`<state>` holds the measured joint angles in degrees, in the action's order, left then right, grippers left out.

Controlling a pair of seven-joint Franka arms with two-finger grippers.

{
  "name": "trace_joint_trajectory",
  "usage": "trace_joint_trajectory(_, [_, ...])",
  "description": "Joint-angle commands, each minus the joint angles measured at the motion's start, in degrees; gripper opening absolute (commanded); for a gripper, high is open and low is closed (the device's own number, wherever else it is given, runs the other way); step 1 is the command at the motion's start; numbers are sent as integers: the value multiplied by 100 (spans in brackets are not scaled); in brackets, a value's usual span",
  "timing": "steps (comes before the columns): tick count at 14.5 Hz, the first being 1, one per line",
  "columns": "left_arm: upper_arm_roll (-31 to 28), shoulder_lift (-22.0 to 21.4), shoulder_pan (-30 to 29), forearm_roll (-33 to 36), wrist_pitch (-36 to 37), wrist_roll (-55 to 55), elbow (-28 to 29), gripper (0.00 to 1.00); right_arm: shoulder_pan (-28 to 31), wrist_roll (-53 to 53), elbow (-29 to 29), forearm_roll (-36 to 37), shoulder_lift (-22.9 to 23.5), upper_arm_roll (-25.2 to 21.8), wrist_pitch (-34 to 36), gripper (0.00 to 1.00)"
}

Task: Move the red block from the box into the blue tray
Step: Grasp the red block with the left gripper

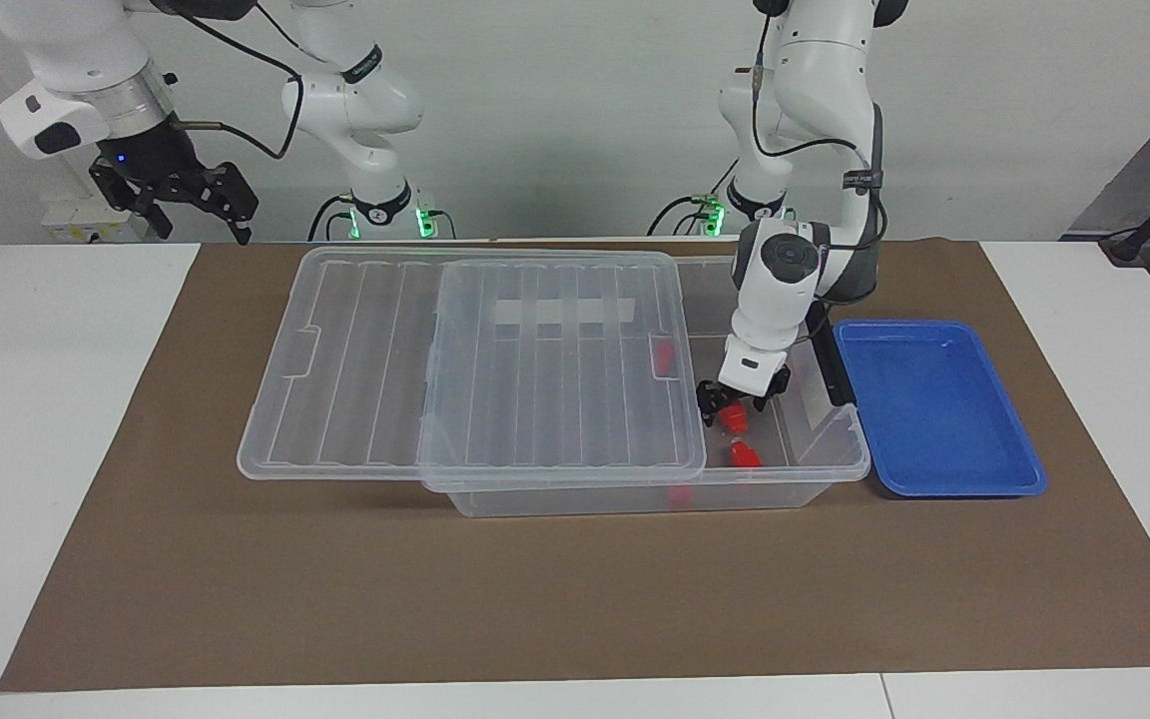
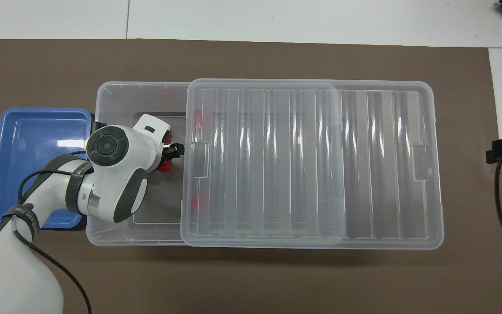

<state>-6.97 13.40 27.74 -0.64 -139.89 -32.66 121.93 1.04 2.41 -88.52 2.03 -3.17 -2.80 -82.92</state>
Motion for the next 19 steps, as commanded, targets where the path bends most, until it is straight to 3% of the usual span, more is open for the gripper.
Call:
trace_joint_trajectory(1, [-68,-48,56,91,-162,84,138,100,-7,23,-104,87,-87,-1,4,100])
trace_joint_trajectory(4, [-59,-48,65,91,-170,84,138,75,-7,23,-104,87,-87,-10,13,100])
trace_joint_trajectory(8, [-59,-48,65,91,-170,93,138,1,-7,23,-104,87,-87,-18,13,100])
trace_joint_trajectory(13, [-68,-57,56,91,-66,225,120,0,-7,14,-104,87,-87,-18,13,100])
trace_joint_trajectory(19, [-85,-469,39,91,882,225,-160,0,-7,14,-104,87,-87,-36,13,100])
